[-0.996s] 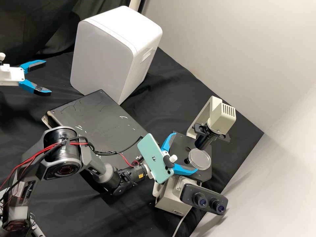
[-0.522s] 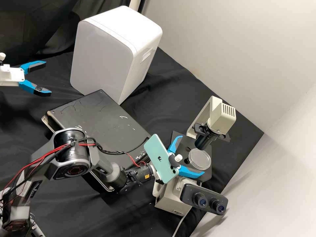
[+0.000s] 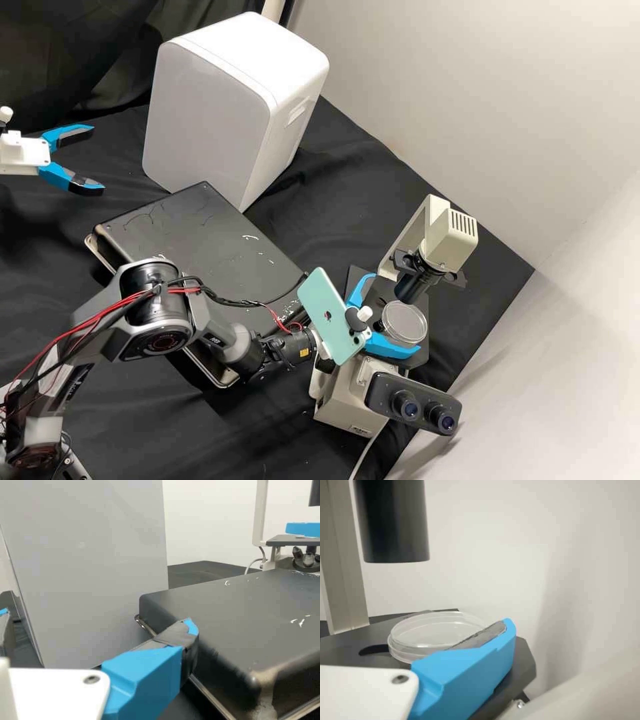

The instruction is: Place the petri dish on the bench

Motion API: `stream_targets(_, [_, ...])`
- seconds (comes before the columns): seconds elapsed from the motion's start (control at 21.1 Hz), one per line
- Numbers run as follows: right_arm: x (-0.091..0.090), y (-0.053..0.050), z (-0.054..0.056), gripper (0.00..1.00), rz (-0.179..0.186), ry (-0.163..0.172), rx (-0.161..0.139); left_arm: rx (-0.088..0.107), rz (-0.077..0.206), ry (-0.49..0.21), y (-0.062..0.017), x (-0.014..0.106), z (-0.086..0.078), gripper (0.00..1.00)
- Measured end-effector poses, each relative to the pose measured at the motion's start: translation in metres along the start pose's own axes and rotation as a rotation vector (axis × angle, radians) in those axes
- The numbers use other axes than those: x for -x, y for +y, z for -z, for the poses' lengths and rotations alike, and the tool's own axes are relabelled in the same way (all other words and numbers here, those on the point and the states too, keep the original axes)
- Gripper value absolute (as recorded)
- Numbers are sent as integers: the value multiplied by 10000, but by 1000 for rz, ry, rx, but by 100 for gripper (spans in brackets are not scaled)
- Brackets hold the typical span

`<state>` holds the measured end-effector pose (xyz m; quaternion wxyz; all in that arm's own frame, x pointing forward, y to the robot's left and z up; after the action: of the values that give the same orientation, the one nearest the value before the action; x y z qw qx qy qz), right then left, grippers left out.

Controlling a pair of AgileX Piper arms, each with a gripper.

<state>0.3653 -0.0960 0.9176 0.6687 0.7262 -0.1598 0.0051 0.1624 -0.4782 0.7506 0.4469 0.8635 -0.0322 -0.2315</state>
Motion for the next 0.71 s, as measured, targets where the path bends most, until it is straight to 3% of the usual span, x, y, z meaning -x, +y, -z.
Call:
stream_targets(0.19, [-88,-38,33,100,-2,8,27,-5,2,-9,-2,0,-8,100])
stream_targets(0.71, [-208,-65,23,100,-12,2,40,-3,15,-6,-24,-9,-3,100])
